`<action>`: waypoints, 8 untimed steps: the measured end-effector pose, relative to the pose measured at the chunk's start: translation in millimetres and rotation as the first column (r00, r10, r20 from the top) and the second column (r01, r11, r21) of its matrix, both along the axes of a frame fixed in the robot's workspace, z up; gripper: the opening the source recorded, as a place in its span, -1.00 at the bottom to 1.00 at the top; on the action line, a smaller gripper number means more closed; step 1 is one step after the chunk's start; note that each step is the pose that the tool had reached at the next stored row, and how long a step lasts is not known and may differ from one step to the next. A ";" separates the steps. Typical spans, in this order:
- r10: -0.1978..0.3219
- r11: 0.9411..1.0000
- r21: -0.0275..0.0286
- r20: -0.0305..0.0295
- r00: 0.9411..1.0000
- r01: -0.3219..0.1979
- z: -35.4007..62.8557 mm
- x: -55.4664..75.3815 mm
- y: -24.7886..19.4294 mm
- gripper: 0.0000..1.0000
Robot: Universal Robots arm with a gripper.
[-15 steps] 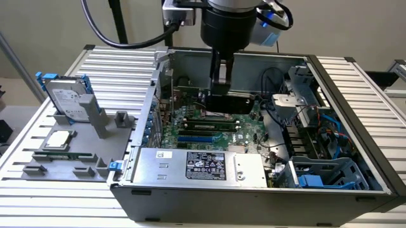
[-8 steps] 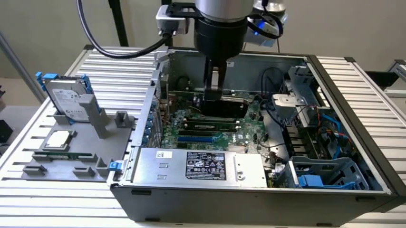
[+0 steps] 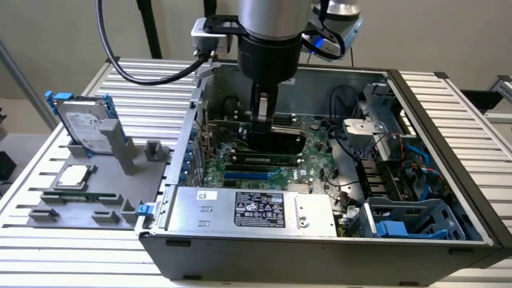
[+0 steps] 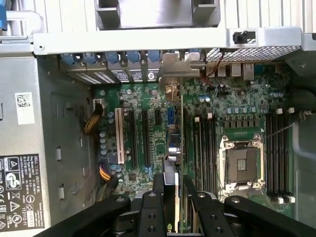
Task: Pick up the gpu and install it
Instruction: 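Insert the gpu into the slot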
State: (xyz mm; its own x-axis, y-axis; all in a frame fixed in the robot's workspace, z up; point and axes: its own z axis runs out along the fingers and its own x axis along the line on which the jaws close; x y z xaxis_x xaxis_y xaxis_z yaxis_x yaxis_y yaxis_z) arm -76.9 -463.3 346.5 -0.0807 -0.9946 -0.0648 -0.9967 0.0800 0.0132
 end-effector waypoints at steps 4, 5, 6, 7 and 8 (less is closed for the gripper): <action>0.000 1.000 0.000 0.000 1.000 0.000 -7.4 -3.9 3.5 -1.00; 0.000 1.000 0.000 0.000 1.000 0.000 -9.1 -5.1 4.4 -1.00; 0.000 1.000 0.000 0.000 1.000 0.000 -10.9 -6.3 5.4 -1.00; 0.000 1.000 0.000 0.000 1.000 0.000 -12.8 -7.5 6.3 -1.00; 0.000 1.000 0.000 0.000 1.000 0.000 -14.5 -8.1 6.6 -1.00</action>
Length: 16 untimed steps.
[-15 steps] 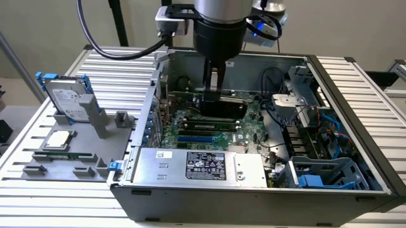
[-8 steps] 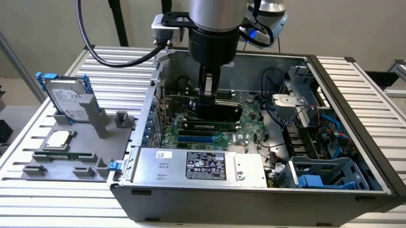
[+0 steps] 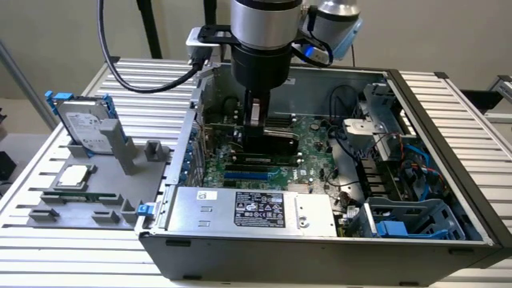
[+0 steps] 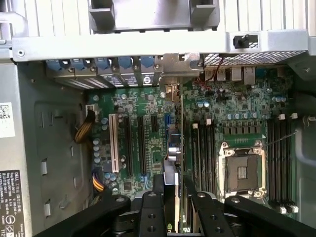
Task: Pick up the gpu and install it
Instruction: 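Insert the gpu into the slot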
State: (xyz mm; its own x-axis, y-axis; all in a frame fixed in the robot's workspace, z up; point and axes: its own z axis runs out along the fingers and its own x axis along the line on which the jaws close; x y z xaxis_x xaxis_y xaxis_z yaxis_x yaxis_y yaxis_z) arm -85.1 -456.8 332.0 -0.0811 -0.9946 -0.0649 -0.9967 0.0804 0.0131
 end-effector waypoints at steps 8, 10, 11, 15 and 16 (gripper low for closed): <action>0.000 1.000 0.000 0.000 1.000 0.000 -14.7 -1.3 0.1 -1.00; 0.000 1.000 0.000 0.000 1.000 0.000 -18.3 -1.7 0.1 -1.00; 0.000 1.000 0.000 0.000 1.000 0.000 -20.0 -1.9 0.1 -1.00; 0.000 1.000 0.000 0.000 1.000 0.000 -27.4 -2.8 0.1 -1.00; 0.000 1.000 0.000 0.000 1.000 0.000 -29.2 -3.0 0.1 -1.00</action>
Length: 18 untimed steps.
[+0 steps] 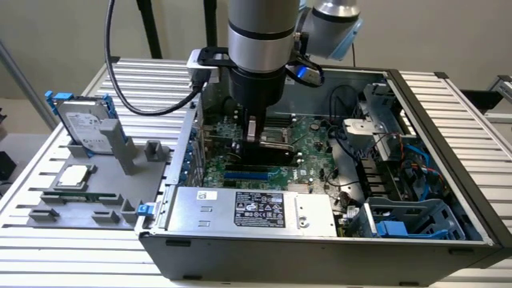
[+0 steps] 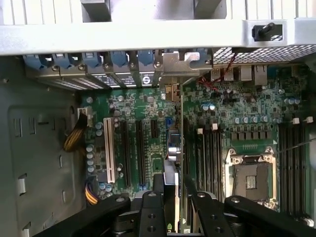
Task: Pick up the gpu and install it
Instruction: 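Insert the gpu into the slot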
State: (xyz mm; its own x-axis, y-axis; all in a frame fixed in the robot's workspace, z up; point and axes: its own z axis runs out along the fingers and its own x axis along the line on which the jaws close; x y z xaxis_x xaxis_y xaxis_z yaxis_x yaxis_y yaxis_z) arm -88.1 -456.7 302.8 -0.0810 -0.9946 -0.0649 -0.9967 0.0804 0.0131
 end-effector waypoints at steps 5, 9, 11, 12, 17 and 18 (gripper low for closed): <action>0.000 1.000 0.000 0.000 1.000 0.000 -9.0 -1.2 0.0 -1.00; 0.000 1.000 0.000 0.000 1.000 0.000 -16.4 -2.1 -0.1 -1.00; 0.000 1.000 0.000 0.000 1.000 0.000 -23.8 -2.9 -0.6 -1.00; 0.000 1.000 0.000 0.000 1.000 0.000 -25.6 -3.1 -0.7 -1.00; 0.000 1.000 0.000 0.000 1.000 0.000 -34.4 -3.6 -1.1 -1.00; 0.000 1.000 0.000 -0.001 1.000 0.000 -35.3 -3.6 -1.1 -1.00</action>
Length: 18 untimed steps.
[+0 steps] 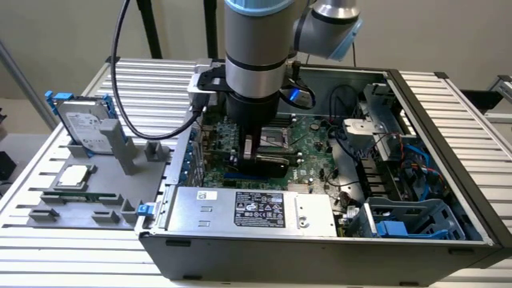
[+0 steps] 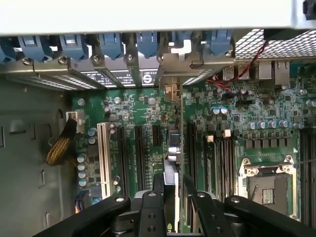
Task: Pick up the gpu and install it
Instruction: 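Insert the gpu into the slot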
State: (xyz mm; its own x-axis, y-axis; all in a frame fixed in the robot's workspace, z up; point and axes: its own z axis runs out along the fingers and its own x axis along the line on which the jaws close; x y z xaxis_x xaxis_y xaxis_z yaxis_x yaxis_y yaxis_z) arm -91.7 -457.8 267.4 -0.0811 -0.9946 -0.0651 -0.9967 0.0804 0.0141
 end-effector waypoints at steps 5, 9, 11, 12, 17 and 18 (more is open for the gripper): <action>0.000 1.000 0.001 -0.002 1.000 0.000 -0.5 0.0 0.0 -1.00; 0.000 1.000 0.001 -0.002 1.000 0.000 -0.6 0.0 0.0 -1.00; 0.005 1.000 0.001 -0.002 1.000 -0.005 -0.7 0.1 0.4 -1.00; 0.010 1.000 0.001 -0.002 1.000 -0.010 -0.7 0.1 0.6 -1.00; 0.026 1.000 0.001 -0.002 1.000 -0.026 -0.6 -0.6 1.7 -1.00; 0.028 1.000 0.001 -0.002 1.000 -0.028 -0.6 -0.7 1.8 -1.00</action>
State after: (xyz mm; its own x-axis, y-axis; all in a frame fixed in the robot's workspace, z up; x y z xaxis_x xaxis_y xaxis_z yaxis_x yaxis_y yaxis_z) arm -92.5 -456.1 266.9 -0.0534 -0.9964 -0.0655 -0.9985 0.0524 0.0164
